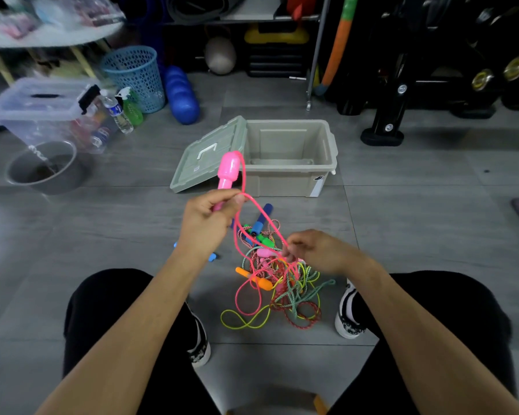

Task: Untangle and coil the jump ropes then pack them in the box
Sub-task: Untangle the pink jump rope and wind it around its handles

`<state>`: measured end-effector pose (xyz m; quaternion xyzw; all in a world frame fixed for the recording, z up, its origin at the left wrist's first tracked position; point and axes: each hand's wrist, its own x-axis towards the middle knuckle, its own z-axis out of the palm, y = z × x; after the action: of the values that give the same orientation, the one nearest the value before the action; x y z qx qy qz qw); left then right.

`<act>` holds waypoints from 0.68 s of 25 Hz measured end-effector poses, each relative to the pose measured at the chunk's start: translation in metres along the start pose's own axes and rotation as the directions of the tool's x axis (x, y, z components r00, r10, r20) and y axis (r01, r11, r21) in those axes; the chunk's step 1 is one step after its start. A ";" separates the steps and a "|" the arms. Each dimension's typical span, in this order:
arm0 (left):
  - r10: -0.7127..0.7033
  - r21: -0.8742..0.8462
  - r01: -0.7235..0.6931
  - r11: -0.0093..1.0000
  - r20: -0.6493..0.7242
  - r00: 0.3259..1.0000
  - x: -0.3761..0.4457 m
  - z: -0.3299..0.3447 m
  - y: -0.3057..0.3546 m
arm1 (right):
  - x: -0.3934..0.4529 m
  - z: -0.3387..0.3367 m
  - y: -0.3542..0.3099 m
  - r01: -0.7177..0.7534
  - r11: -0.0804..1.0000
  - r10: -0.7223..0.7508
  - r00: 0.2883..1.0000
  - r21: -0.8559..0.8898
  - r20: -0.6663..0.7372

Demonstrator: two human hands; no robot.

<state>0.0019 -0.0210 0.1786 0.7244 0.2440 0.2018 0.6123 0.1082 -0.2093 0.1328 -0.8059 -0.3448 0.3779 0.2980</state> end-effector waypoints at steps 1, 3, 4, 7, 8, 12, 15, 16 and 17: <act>-0.015 0.005 0.015 1.000 -0.018 1.000 -0.001 -0.001 -0.001 | 0.001 0.001 0.004 -0.053 0.995 0.053 0.999 -0.080 0.006; -0.053 0.081 0.058 0.995 -0.054 0.997 0.000 -0.003 -0.006 | 0.001 0.000 0.001 -0.073 0.991 0.063 0.994 -0.110 -0.092; -0.080 0.171 0.091 0.981 -0.068 0.994 0.002 -0.006 -0.010 | 0.000 -0.002 -0.004 -0.017 0.998 0.005 0.981 -0.059 -0.192; -0.194 0.659 0.106 0.745 0.063 0.979 0.005 -0.012 -0.024 | -0.012 -0.013 -0.027 0.297 0.952 -0.208 0.801 0.070 -0.562; -0.240 0.762 0.058 0.645 0.129 0.962 0.003 -0.012 -0.026 | -0.017 -0.016 -0.032 0.367 0.927 -0.250 0.748 0.070 -0.614; -0.160 0.614 -0.055 0.788 0.291 0.943 -0.002 -0.005 -0.022 | -0.017 -0.012 -0.035 0.373 0.920 -0.384 0.791 -0.121 -0.476; 0.021 0.418 -0.176 0.891 0.350 0.937 -0.004 0.000 -0.017 | -0.009 -0.003 -0.031 0.380 0.906 -0.422 0.814 -0.184 -0.399; 0.043 0.397 -0.193 0.897 0.357 0.933 -0.006 0.002 -0.015 | -0.008 -0.002 -0.031 0.382 0.909 -0.415 0.814 -0.165 -0.406; 0.055 0.392 -0.201 0.898 0.353 0.934 -0.007 0.003 -0.014 | -0.008 -0.002 -0.030 0.379 0.914 -0.403 0.816 -0.144 -0.414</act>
<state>-0.0030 -0.0258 0.1645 0.8776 0.1260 0.0595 0.4587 0.0963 -0.1982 0.1591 -0.7894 -0.4378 0.1096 0.4160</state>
